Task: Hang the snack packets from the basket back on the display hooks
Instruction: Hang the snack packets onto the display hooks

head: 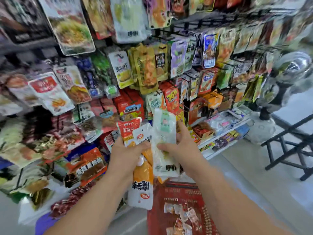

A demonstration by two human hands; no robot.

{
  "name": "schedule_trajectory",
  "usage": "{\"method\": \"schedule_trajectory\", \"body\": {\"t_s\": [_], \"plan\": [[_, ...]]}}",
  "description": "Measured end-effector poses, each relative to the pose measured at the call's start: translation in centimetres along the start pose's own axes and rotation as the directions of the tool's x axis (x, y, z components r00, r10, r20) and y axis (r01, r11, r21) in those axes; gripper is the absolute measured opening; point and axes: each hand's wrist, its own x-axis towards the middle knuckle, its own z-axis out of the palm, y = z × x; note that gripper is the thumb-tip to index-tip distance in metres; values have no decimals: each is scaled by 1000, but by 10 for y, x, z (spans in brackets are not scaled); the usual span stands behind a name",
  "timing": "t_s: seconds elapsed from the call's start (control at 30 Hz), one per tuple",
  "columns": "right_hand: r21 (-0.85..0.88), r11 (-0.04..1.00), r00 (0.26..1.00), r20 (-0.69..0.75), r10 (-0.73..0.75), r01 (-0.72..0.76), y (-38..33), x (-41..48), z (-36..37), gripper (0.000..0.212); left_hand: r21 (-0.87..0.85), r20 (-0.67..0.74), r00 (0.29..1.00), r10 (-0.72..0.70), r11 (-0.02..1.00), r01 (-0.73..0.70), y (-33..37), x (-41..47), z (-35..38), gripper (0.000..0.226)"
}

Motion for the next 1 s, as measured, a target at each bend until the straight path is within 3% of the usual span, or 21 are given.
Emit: {"method": "schedule_trajectory", "body": {"t_s": [0.23,0.37,0.6,0.67,0.73,0.9,1.0], "plan": [[131,981,988,29,-150,145,-65,31,14,30,-56,-90,987,136,988,-142,69,4,4,43],[109,968,973,28,-231,227,-98,47,15,4,-97,-167,964,206,970,-224,98,8,3,39],[31,945,944,61,-326,324,-162,73,26,26,-153,-239,922,305,925,-346,154,17,-11,45],[-30,921,920,65,-386,389,-185,78,35,18,-157,-232,909,345,909,-385,173,24,-16,46],[-60,884,886,47,-461,463,-208,83,45,14,-169,-222,899,378,893,-418,192,33,-20,45],[-95,804,801,-71,-594,588,-266,106,58,44,-161,-166,869,466,857,-490,236,58,-20,39],[-51,797,785,-140,-603,602,-300,125,63,36,-177,-136,851,507,833,-524,257,73,-18,39]]}}
